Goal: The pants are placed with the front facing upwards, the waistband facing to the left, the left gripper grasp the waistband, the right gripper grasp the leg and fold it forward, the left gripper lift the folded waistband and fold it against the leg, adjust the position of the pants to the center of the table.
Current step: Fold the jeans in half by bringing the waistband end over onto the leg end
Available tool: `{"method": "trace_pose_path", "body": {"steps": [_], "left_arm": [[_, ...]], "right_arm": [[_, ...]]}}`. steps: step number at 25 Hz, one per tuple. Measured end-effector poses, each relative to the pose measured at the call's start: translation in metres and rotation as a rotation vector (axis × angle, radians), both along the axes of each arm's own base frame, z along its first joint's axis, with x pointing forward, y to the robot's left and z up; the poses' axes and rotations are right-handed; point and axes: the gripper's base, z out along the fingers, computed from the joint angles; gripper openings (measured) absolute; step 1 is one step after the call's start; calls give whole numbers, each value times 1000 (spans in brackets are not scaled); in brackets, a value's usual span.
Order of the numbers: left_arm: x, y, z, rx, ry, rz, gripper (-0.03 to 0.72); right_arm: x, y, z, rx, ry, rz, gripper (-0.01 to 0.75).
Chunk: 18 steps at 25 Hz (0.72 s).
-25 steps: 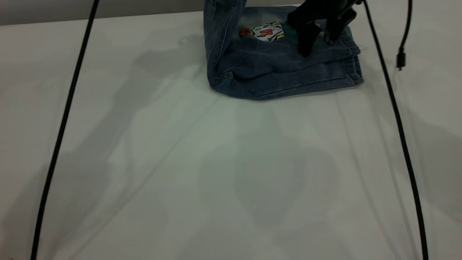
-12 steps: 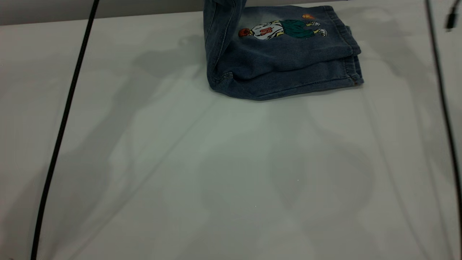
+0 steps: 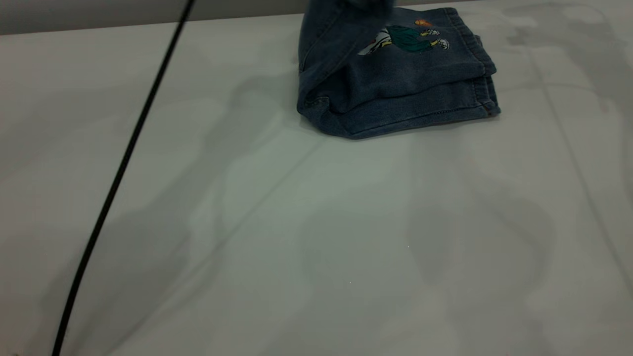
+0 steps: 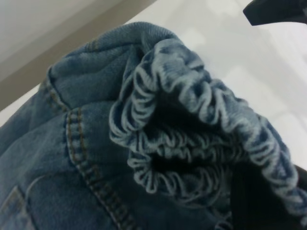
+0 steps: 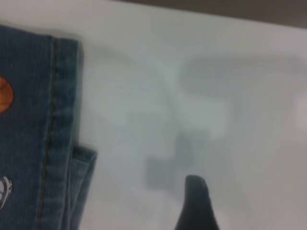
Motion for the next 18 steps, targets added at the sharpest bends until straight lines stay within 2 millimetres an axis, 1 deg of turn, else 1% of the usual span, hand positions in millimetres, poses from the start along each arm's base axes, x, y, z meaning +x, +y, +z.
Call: {"method": "trace_pose_path", "body": {"steps": [5, 7, 9, 11, 15, 18], "left_arm": [[-7, -34, -38, 15, -31, -46, 126], [-11, -43, -52, 25, -26, -62, 132], [-12, -48, -63, 30, -18, -63, 164], [-12, -50, -68, 27, -26, -57, 240], [-6, -51, -59, -17, -97, -7, 449], [-1, -52, -56, -43, -146, 29, 571]], "right_arm": [[0, -2, 3, -22, -9, 7, 440], [0, -2, 3, -26, -9, 12, 440], [0, -2, 3, -27, -9, 13, 440], [0, -2, 3, -25, -9, 15, 440], [0, -2, 3, -25, -9, 15, 440], [0, -2, 3, -25, -9, 15, 440]]}}
